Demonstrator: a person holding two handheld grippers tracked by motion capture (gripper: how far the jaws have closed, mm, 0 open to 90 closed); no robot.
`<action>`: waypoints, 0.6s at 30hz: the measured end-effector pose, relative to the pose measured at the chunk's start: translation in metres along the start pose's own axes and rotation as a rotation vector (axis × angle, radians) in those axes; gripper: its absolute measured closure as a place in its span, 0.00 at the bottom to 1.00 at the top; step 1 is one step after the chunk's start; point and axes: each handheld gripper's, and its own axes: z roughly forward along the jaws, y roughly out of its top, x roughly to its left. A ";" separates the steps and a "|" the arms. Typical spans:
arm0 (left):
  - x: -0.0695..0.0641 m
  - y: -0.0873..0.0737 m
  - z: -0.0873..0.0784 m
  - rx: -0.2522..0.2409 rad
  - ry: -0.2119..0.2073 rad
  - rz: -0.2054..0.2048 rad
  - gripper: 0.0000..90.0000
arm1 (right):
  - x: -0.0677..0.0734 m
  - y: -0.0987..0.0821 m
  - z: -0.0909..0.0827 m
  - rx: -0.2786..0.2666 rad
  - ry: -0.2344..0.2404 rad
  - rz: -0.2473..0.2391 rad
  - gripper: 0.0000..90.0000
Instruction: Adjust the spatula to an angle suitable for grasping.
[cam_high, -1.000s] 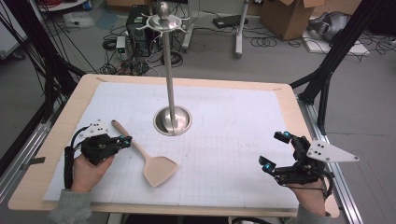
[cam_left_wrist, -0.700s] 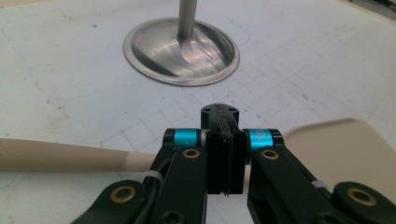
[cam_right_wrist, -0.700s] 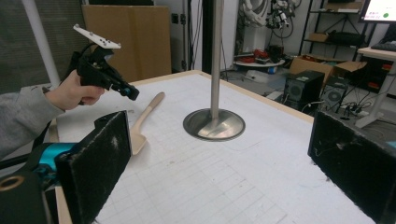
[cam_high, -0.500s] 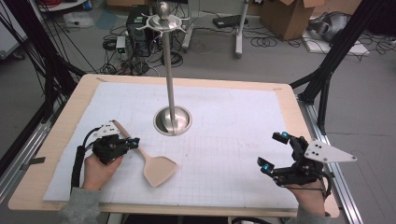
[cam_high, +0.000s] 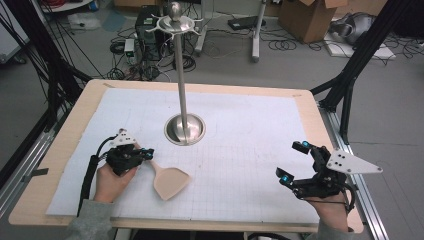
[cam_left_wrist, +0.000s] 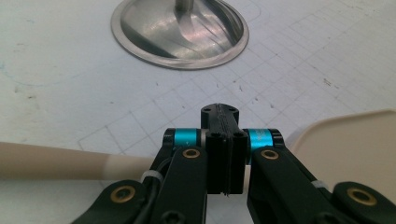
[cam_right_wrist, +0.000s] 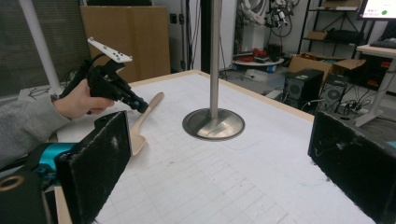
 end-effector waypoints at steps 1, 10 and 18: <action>-0.001 0.000 0.002 0.003 0.000 -0.003 0.99 | 0.000 0.000 0.000 0.001 0.001 -0.001 0.06; -0.003 -0.001 0.009 0.030 -0.010 0.005 0.99 | 0.001 0.000 0.000 0.008 0.007 -0.001 0.06; -0.007 0.000 0.017 0.057 -0.010 0.014 0.99 | 0.000 0.000 -0.001 0.004 0.006 -0.007 0.06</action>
